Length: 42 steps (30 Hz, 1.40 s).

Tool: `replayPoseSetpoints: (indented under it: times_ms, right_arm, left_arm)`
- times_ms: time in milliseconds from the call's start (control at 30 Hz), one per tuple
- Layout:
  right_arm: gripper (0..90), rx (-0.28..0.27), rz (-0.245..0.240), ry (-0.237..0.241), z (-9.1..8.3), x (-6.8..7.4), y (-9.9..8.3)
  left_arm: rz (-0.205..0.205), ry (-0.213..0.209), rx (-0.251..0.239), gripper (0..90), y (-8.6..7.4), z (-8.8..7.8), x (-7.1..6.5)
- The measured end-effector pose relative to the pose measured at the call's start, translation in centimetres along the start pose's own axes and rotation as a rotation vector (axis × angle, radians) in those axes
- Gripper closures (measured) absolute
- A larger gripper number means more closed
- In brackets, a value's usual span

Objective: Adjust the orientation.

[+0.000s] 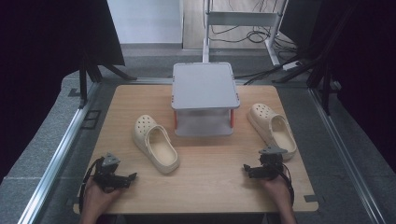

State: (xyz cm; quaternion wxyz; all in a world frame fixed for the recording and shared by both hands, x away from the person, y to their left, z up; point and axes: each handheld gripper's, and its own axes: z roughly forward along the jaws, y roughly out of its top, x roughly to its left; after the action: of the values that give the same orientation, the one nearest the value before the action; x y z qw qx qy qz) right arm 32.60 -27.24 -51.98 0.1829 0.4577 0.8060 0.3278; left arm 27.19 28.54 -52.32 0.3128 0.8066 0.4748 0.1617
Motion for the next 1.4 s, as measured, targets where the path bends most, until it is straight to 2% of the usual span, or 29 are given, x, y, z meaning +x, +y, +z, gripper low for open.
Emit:
replayPoseSetpoints:
  times_ms: [600, 700, 933, 967, 1100, 1400]
  right_arm:
    - [0.3, -0.003, -0.001, 0.002, -0.1, -0.1, 0.0]
    - [3.8, 0.003, 0.006, 0.003, -0.3, -0.1, 0.1]
    - [6.9, 0.011, 0.005, 0.039, -0.9, 0.5, 0.9]
    - [9.2, 0.004, 0.0, 0.061, -1.2, 0.7, 1.4]
    - [12.8, 0.003, -0.019, 0.079, -1.6, 1.4, 2.3]
    - [12.6, 0.032, -0.095, 0.136, -2.3, 3.5, 6.4]
  left_arm:
    - [-0.001, 0.001, 0.0, 0.0, 0.0, 0.0, 0.0]
    - [-0.001, 0.001, 0.0, 0.0, 0.0, 0.0, 0.0]
    - [-0.001, 0.001, 0.001, 0.0, 0.0, 0.0, 0.0]
    - [-0.001, 0.001, 0.001, 0.0, 0.0, 0.0, 0.0]
    - [-0.001, 0.001, 0.0, 0.0, 0.0, 0.0, 0.0]
    - [-0.001, 0.001, 0.001, 0.0, 0.0, 0.0, 0.0]
